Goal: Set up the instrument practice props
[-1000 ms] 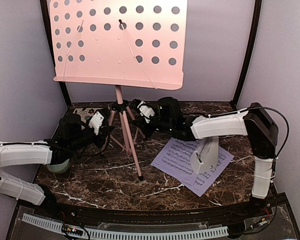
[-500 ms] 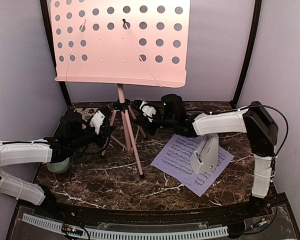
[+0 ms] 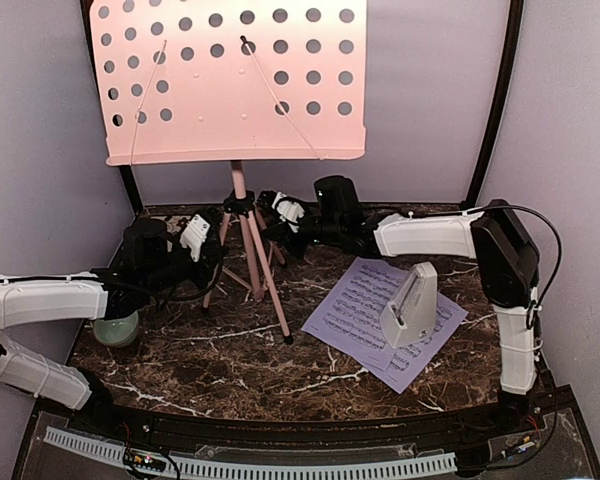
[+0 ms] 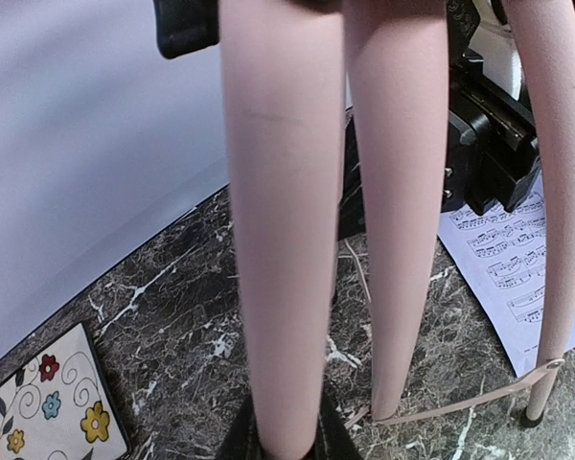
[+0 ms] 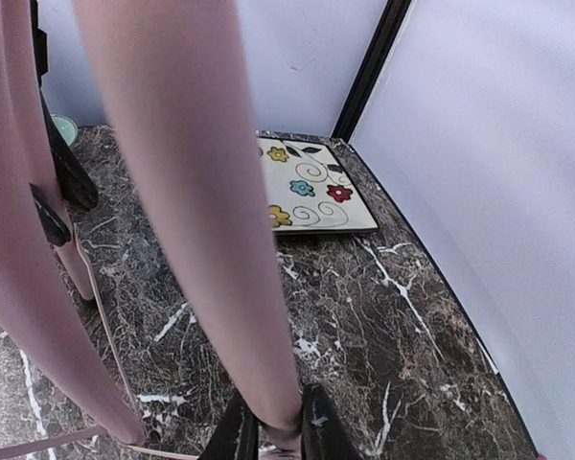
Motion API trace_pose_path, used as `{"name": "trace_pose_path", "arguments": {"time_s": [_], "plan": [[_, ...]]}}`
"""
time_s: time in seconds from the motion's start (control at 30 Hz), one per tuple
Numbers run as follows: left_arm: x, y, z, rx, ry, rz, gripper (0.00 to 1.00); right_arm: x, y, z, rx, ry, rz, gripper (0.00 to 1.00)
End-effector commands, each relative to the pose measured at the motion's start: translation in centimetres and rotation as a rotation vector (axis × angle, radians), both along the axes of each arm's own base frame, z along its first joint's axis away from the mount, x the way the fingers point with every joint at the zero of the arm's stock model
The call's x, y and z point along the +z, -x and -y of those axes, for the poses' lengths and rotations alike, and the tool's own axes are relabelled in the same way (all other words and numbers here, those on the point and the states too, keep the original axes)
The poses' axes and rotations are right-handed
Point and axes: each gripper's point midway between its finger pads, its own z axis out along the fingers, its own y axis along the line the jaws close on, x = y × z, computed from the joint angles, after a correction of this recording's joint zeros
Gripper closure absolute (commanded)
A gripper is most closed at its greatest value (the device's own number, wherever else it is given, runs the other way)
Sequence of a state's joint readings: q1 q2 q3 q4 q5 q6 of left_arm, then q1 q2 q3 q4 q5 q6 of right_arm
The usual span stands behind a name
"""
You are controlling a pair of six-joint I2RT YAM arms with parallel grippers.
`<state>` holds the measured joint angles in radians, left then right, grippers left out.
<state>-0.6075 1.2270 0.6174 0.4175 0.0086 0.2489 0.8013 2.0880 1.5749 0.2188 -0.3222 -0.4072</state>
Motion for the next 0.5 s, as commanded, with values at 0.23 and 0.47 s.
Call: {"name": "trace_pose_path", "arguments": {"time_s": [0.23,0.47], "plan": [[2.7,-0.5,1.9,-0.009,0.096,0.046,1.00,7.5,-1.4,6.5,-0.223,-0.238,-0.007,0.27],[2.3,-0.7,1.8,0.021,0.095,0.040,1.00,6.6,3.1,7.7,-0.246,-0.230,-0.207,0.19]]}}
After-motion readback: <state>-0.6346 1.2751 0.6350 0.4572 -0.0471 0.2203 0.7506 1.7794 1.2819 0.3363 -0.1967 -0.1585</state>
